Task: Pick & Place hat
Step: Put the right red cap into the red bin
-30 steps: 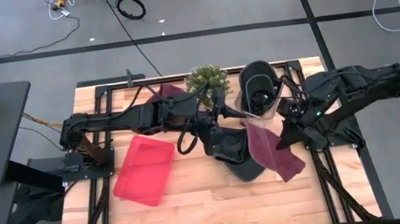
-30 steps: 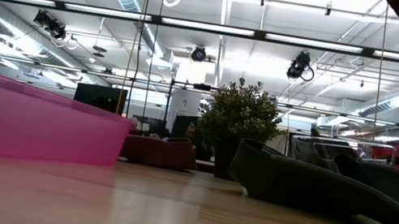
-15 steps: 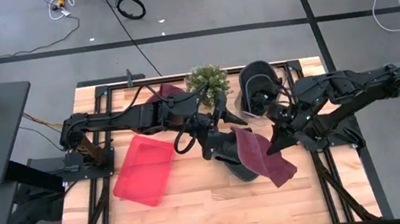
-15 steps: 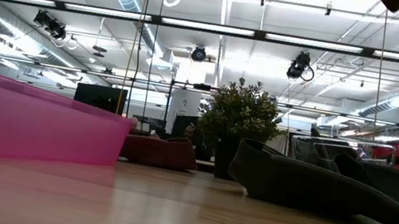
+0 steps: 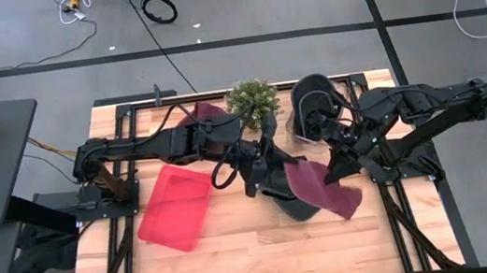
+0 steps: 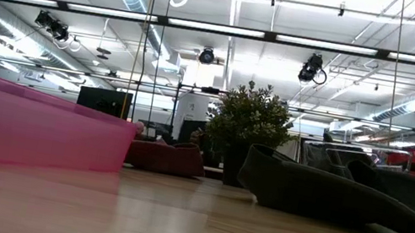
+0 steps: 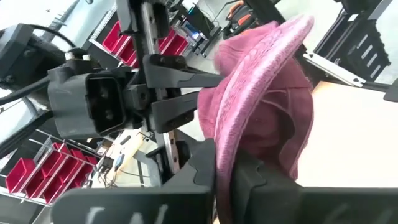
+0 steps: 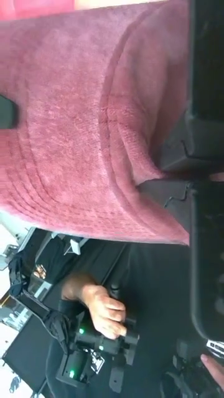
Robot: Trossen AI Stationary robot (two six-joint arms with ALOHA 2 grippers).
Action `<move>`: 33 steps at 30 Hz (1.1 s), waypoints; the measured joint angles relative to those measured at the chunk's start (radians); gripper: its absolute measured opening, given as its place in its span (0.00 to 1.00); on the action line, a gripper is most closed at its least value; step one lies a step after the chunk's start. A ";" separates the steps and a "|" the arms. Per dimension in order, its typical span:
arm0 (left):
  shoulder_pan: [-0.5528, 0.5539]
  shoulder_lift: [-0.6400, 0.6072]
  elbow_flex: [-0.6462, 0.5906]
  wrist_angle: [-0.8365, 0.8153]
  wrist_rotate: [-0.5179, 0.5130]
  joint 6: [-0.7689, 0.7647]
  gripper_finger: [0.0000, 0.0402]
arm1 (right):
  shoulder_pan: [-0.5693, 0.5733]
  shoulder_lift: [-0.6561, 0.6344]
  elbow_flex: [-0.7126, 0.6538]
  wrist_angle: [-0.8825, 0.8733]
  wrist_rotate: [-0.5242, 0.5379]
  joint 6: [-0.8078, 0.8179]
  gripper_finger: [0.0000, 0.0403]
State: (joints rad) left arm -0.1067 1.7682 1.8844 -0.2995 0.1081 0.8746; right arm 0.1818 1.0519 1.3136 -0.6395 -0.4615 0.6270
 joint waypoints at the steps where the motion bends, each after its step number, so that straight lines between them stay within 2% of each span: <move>1: -0.001 0.001 0.000 0.001 -0.002 0.000 0.04 | 0.000 0.000 0.000 0.001 -0.001 -0.002 0.00; 5: -0.001 0.001 0.000 0.003 -0.022 0.000 0.04 | -0.012 0.001 0.000 0.011 -0.002 0.007 0.01; 8: 0.000 0.000 0.000 -0.004 -0.051 0.005 0.03 | -0.028 0.000 0.000 0.005 -0.003 0.047 0.07; 17: -0.001 -0.002 0.001 -0.035 -0.100 0.009 0.03 | -0.083 -0.023 0.000 -0.051 0.001 0.068 0.47; 21: -0.001 -0.002 0.001 -0.061 -0.147 0.008 0.03 | -0.136 -0.060 0.000 -0.082 0.008 0.068 0.60; 27: -0.004 -0.009 0.000 -0.134 -0.233 -0.011 0.03 | -0.213 -0.125 0.000 -0.099 0.054 0.068 0.66; 33: -0.016 -0.047 -0.001 -0.295 -0.350 -0.053 0.03 | -0.268 -0.197 0.000 -0.168 0.204 0.025 0.66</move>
State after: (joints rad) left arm -0.1231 1.7209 1.8832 -0.5948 -0.2422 0.8220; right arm -0.0867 0.8554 1.3132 -0.8077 -0.2574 0.6522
